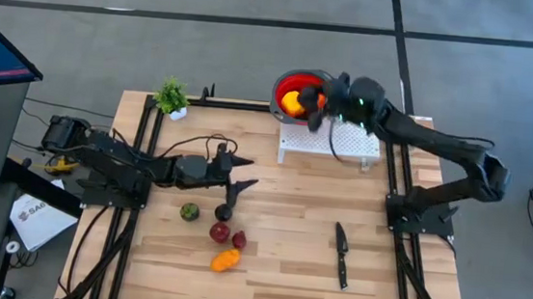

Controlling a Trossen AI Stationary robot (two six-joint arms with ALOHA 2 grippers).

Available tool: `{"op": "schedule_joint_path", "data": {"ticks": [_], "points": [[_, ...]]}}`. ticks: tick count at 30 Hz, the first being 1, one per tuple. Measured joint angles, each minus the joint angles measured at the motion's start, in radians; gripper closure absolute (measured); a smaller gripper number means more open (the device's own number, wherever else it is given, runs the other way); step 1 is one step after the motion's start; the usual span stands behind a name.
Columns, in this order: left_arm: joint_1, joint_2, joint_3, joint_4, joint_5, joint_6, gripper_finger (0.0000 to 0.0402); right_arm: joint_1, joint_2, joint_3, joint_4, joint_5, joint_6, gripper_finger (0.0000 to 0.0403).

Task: Pick & Place Fruit
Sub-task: Put the plum into the red strainer bowl

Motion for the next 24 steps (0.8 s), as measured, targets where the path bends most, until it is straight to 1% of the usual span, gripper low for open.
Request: {"op": "schedule_joint_path", "data": {"ticks": [4,8,12,15,19,24], "points": [[0.021,0.000,0.000,0.001,-0.003,-0.005,0.0119,-0.119,0.108,0.020,0.046,-0.072,0.141,0.0168],[0.020,0.000,0.000,0.002,0.000,-0.005,0.0119,-0.176,0.223,0.078,0.045,-0.094,0.229,0.0168],[0.019,0.000,0.000,0.005,0.001,-0.005,0.0119,-0.188,0.308,0.148,0.046,-0.097,0.256,0.0168],[0.019,0.000,0.000,0.005,0.001,-0.006,0.0119,-0.187,0.348,0.192,0.033,-0.101,0.278,0.0165],[0.019,0.000,0.000,0.005,0.001,-0.019,0.0119,-0.185,0.377,0.242,-0.030,-0.105,0.280,0.0151],[0.019,0.000,0.000,0.005,0.002,-0.026,0.0119,-0.185,0.382,0.250,-0.048,-0.105,0.267,0.0132]]}}
